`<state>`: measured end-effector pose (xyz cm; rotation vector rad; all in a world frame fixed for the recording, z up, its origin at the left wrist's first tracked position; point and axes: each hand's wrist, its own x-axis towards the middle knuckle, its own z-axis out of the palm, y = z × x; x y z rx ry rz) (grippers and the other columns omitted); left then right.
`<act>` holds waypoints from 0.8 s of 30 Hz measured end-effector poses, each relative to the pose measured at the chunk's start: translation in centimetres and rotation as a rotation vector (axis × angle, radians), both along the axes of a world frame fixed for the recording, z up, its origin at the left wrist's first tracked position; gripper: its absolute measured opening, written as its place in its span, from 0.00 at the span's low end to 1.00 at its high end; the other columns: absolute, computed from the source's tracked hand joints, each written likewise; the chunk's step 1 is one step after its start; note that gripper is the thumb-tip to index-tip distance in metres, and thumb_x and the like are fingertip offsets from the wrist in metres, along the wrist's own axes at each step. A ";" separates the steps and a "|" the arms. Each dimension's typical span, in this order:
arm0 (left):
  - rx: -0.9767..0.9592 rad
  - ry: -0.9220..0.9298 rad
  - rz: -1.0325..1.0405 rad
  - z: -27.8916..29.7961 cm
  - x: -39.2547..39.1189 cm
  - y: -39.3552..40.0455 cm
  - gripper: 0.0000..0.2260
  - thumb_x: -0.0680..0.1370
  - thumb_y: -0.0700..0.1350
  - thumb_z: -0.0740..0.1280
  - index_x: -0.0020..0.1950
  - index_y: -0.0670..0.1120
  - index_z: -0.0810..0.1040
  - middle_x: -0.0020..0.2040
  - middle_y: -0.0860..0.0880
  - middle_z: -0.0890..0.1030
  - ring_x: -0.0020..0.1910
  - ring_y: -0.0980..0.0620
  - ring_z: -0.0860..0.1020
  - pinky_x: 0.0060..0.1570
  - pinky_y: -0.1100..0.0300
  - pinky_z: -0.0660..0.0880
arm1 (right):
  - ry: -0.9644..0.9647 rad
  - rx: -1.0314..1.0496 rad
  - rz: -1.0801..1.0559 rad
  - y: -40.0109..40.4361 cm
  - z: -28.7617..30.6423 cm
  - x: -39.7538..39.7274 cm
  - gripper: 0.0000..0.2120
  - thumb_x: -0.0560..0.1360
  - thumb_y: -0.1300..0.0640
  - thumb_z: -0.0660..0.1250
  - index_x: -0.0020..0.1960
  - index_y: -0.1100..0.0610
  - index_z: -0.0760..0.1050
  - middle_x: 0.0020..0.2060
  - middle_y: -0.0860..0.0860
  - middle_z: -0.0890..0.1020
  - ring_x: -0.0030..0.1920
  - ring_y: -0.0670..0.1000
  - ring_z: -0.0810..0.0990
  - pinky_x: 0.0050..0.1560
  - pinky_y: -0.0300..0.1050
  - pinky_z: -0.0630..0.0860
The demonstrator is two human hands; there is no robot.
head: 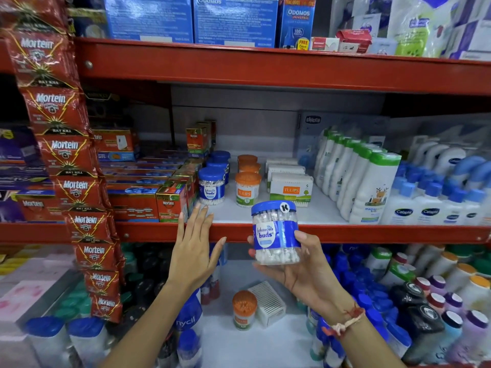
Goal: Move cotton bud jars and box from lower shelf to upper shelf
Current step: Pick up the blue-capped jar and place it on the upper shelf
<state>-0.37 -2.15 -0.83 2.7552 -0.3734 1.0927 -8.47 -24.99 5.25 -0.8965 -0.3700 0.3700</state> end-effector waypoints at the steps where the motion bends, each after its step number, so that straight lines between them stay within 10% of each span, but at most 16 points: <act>1: 0.001 -0.002 0.001 -0.1 0.0 0.0 0.30 0.82 0.61 0.48 0.74 0.41 0.67 0.76 0.43 0.65 0.78 0.47 0.58 0.78 0.51 0.43 | -0.002 -0.008 -0.010 0.0 0.0 0.1 0.38 0.61 0.44 0.79 0.65 0.63 0.75 0.62 0.66 0.78 0.58 0.63 0.80 0.59 0.55 0.77; 9: 0.101 -0.177 0.043 -0.4 0.2 1.0 0.29 0.83 0.55 0.49 0.78 0.39 0.57 0.80 0.42 0.55 0.79 0.45 0.54 0.77 0.45 0.48 | -0.112 -0.335 -0.348 1.5 2.1 4.1 0.38 0.58 0.49 0.79 0.64 0.60 0.73 0.57 0.60 0.83 0.56 0.58 0.83 0.58 0.54 0.79; 17: 0.000 -0.398 0.204 2.8 3.2 2.8 0.29 0.81 0.50 0.52 0.79 0.38 0.51 0.80 0.43 0.46 0.80 0.47 0.46 0.77 0.43 0.40 | -0.403 -0.860 -0.653 5.5 3.6 9.6 0.27 0.64 0.56 0.80 0.57 0.51 0.69 0.45 0.40 0.78 0.45 0.36 0.77 0.41 0.26 0.73; 21: 0.024 -0.378 0.224 2.7 4.6 2.9 0.29 0.81 0.50 0.52 0.79 0.37 0.53 0.80 0.41 0.50 0.80 0.46 0.47 0.77 0.41 0.43 | -0.512 -1.038 -0.694 7.1 3.3 11.8 0.32 0.60 0.51 0.80 0.60 0.54 0.71 0.49 0.47 0.82 0.49 0.47 0.82 0.51 0.44 0.80; 24: 0.049 -0.392 0.235 2.4 5.0 3.1 0.28 0.81 0.50 0.52 0.78 0.36 0.55 0.79 0.39 0.53 0.80 0.45 0.48 0.76 0.40 0.44 | -0.557 -1.043 -0.628 7.9 2.9 12.8 0.34 0.60 0.52 0.80 0.62 0.57 0.71 0.54 0.50 0.83 0.50 0.47 0.82 0.48 0.39 0.79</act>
